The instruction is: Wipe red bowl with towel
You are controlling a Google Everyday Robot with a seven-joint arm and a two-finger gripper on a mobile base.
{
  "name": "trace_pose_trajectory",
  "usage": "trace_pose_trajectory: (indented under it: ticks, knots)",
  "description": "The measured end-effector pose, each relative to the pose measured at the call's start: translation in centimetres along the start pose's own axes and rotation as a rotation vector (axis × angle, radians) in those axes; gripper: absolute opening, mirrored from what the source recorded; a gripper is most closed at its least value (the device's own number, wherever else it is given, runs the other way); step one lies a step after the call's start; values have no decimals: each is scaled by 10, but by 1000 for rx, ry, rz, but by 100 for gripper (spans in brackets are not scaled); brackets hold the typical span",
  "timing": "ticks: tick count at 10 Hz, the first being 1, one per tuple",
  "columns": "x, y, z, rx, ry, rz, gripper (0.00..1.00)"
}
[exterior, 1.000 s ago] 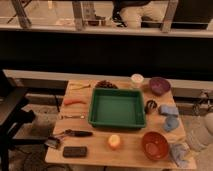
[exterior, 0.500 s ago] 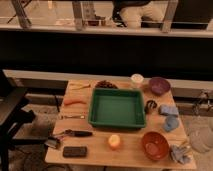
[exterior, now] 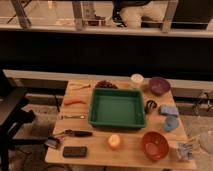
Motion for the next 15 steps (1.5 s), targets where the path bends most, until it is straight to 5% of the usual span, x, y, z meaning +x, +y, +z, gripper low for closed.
trace_pose_trajectory:
  ticks: [3,5,10,15]
  knots:
    - [-37,-1,-17,75,-70,-58,1]
    - [-63,-1,-13,86,-81,-116,1]
    - [-132,-10,1,106,6,-251,1]
    - [-143,-26,18,146,54,-269,1]
